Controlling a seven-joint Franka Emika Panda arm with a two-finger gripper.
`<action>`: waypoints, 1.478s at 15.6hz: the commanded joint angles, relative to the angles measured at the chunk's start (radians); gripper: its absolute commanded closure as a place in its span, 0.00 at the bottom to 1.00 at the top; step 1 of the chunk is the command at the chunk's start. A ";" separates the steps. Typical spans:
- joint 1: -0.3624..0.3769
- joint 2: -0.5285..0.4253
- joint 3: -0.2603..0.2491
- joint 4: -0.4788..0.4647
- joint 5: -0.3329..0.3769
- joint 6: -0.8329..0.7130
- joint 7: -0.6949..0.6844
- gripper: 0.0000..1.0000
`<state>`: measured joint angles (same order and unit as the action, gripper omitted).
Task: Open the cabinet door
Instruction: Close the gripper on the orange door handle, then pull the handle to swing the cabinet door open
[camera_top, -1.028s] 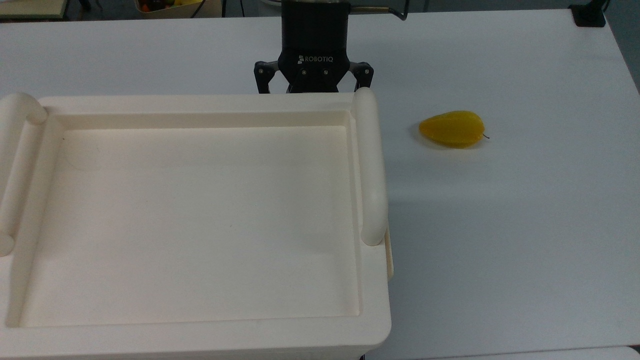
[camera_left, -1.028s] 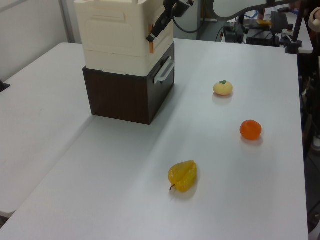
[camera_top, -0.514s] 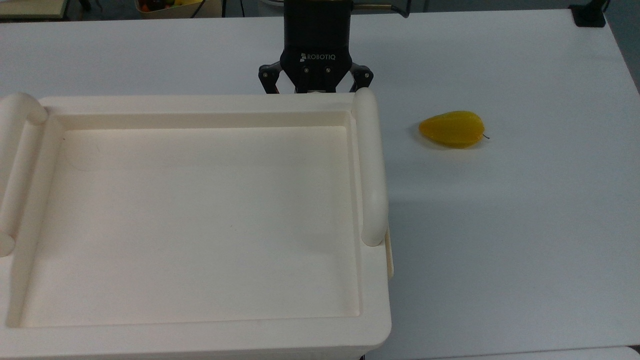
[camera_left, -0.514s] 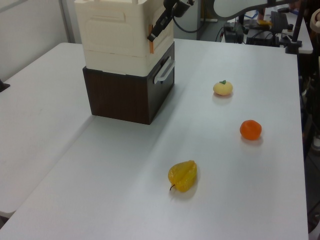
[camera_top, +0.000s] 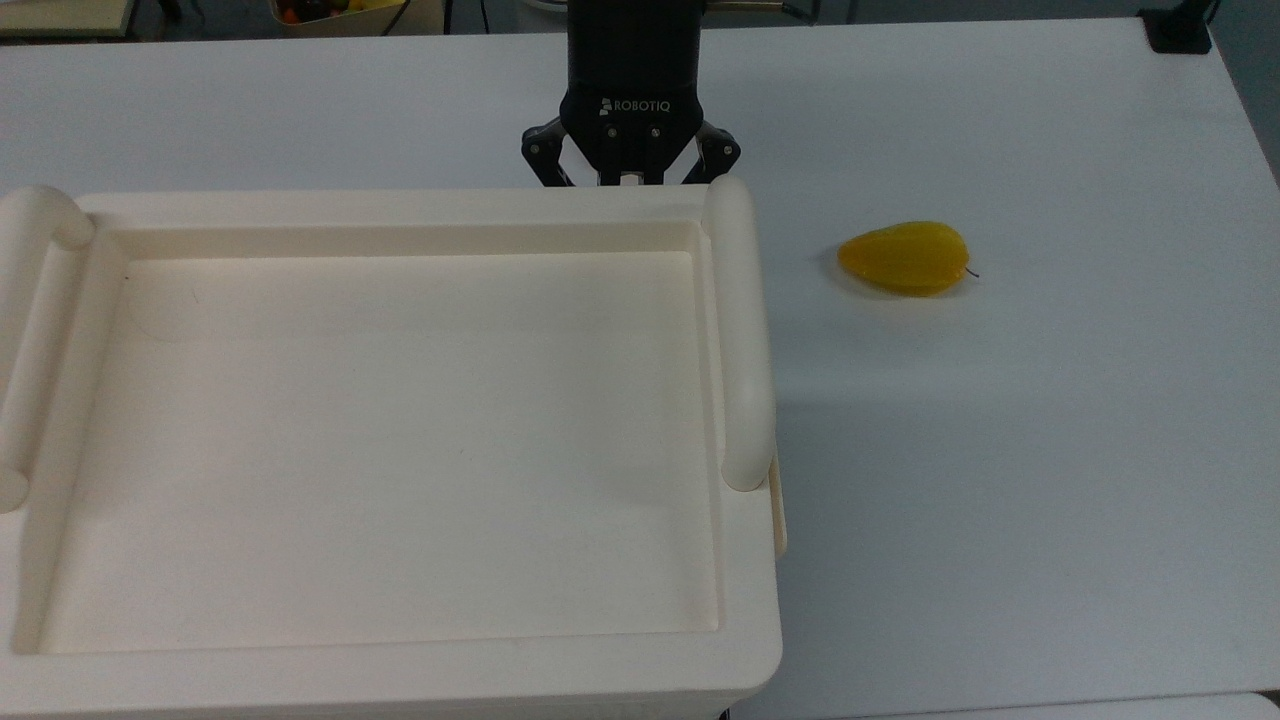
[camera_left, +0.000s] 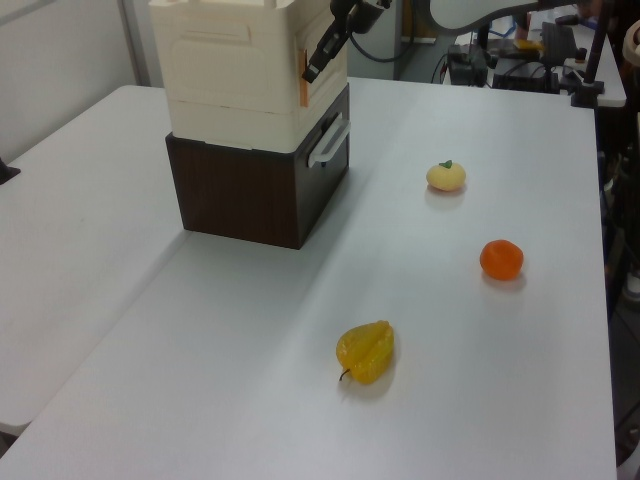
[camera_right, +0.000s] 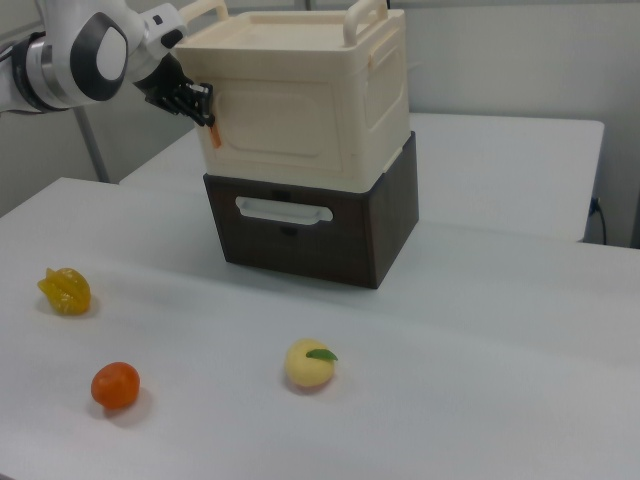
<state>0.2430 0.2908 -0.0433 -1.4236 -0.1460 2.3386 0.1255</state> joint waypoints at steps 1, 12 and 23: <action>0.004 -0.033 -0.006 -0.014 -0.014 -0.061 0.020 0.89; 0.012 -0.062 -0.004 -0.023 -0.010 -0.174 0.039 0.93; 0.013 -0.113 -0.003 -0.015 0.000 -0.474 0.042 0.18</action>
<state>0.2459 0.2141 -0.0393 -1.4233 -0.1459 1.9547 0.1461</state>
